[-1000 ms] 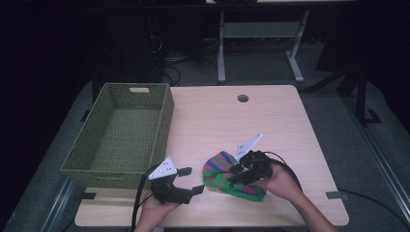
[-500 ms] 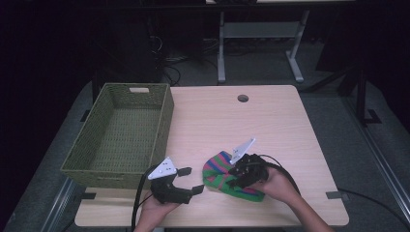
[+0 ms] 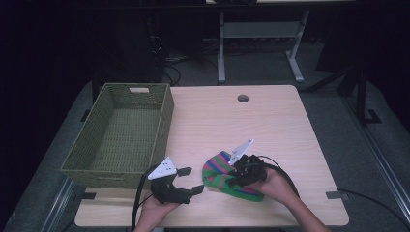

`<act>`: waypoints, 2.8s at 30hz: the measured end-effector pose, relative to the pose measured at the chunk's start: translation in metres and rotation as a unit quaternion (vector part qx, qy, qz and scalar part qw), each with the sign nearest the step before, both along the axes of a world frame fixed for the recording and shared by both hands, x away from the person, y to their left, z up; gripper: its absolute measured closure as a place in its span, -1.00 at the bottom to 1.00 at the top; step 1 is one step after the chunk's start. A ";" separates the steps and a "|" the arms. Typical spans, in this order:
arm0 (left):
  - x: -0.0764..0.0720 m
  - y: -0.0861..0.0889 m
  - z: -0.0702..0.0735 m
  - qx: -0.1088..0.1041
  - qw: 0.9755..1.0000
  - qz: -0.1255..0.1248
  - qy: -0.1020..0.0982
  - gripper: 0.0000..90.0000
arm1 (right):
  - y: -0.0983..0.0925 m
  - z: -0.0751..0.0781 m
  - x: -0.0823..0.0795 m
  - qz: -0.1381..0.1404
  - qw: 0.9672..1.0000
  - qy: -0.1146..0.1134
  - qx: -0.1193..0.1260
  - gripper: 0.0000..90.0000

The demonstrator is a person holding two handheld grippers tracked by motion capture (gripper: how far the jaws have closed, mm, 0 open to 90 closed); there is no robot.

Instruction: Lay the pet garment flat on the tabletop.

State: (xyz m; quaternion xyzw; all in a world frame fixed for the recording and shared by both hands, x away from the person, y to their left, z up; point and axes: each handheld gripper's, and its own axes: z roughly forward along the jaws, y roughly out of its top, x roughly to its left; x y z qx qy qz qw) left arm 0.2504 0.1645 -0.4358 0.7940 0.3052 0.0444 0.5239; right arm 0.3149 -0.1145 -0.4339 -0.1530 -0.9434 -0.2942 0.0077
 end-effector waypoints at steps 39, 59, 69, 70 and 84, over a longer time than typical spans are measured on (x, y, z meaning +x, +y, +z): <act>0.004 -0.008 0.005 -0.005 1.000 -0.025 -0.012 -0.54 | -0.061 0.070 -0.007 -0.020 0.992 -0.031 0.117 0.84; 0.036 -0.037 -0.003 0.008 1.000 -0.027 -0.003 -0.48 | -0.083 0.069 0.006 -0.017 0.988 -0.005 0.152 0.85; 0.048 -0.045 -0.016 0.020 0.999 -0.037 0.008 -0.41 | -0.086 0.071 0.007 -0.008 0.987 -0.004 0.157 0.85; 0.048 -0.045 -0.016 0.020 0.999 -0.037 0.008 -0.41 | -0.086 0.071 0.007 -0.007 0.988 -0.006 0.157 0.85; 0.064 -0.065 -0.024 0.012 0.999 -0.052 0.006 -0.34 | -0.089 0.077 0.007 0.000 0.987 -0.004 0.158 0.85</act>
